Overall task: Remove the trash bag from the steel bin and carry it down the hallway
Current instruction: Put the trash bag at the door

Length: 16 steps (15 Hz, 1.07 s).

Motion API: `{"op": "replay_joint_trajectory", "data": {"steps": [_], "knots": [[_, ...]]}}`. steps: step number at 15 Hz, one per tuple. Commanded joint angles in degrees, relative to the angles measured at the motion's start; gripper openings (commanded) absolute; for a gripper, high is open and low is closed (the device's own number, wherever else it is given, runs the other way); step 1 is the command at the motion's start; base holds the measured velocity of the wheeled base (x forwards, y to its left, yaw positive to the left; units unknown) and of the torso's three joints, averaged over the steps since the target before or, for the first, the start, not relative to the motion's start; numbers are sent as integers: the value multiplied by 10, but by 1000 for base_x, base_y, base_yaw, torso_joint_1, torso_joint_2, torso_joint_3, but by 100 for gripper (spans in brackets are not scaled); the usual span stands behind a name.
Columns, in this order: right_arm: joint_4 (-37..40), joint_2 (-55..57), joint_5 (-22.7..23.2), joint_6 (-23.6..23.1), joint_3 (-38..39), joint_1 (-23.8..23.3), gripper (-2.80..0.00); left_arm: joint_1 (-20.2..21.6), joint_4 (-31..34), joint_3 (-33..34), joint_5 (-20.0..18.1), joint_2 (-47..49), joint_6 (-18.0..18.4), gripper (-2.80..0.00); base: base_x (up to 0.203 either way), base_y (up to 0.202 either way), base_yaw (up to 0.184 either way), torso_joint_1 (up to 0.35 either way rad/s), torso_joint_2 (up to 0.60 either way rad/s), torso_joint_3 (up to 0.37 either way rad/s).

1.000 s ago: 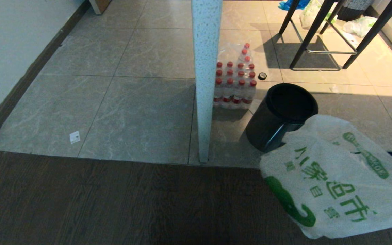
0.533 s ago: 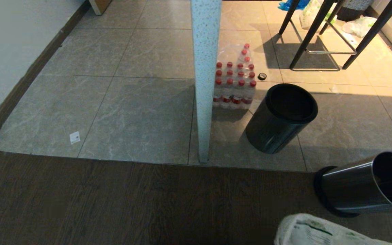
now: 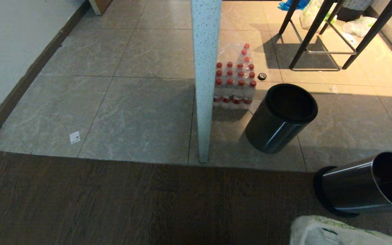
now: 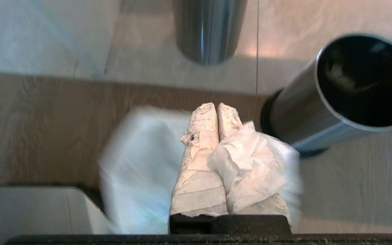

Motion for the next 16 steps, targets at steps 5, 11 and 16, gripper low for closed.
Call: {"op": "replay_joint_trajectory", "data": {"steps": [5,11,16], "knots": [[4,-21,-1,16,4,0,-280,0,0,0,0,0,0,-280,0,0,0,0,0,0],[4,-22,-1,19,4,0,-280,0,0,0,0,0,1,-280,0,0,0,0,0,0],[4,-21,-1,19,4,0,-280,0,0,0,0,0,0,-280,0,0,0,0,0,0]]}}
